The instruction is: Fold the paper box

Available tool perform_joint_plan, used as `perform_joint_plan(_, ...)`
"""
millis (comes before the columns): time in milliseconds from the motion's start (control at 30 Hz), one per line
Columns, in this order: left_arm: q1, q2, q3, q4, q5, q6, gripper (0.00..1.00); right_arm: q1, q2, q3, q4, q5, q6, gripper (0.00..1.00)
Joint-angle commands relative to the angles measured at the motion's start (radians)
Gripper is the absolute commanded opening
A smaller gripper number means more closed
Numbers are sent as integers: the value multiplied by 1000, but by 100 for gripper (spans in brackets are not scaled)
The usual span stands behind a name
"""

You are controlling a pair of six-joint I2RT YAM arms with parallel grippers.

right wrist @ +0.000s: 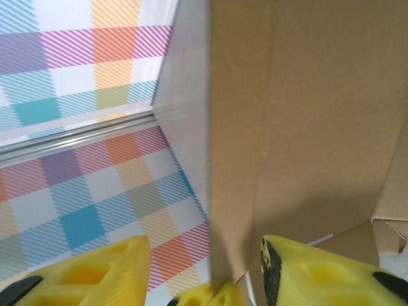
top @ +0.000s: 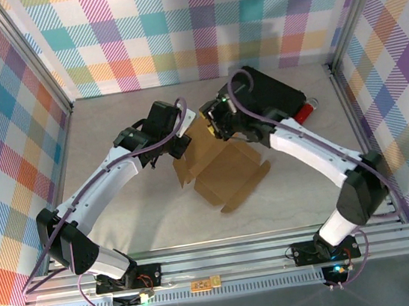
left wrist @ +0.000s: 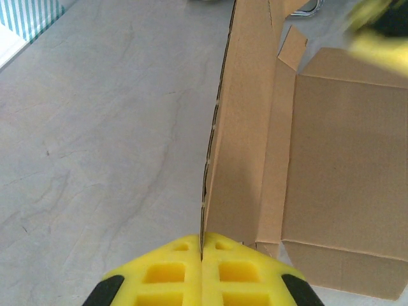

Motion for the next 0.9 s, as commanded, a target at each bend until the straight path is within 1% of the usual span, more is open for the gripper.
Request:
perform_joint_plan(0, -6, -32, 2, -7, -5, 8, 0, 6, 44, 20, 158, 27, 35, 52)
perform_joint_plan(100, -6, -34, -2, -7, -5, 8, 0, 7, 83, 19, 153, 5, 54, 51)
perform_joint_plan(233, -6, -39, -5, -6, -6, 9, 0, 6, 104, 16, 175, 22, 51, 49)
perform_joint_plan(633, -5, -44, -8, -1, -9, 10, 0, -17, 143, 31, 112, -23, 64, 37)
perform_joint_plan(700, -6, -47, -10, 2, -10, 10, 0, -23, 144, 41, 100, -26, 64, 32)
perform_joint_plan(800, -6, -52, -2, 10, -12, 2, 0, -28, 143, 67, 57, -29, 64, 20)
perform_joint_plan(867, -6, -59, 14, 20, -8, -27, 0, -30, 142, 81, 32, -30, 71, 6)
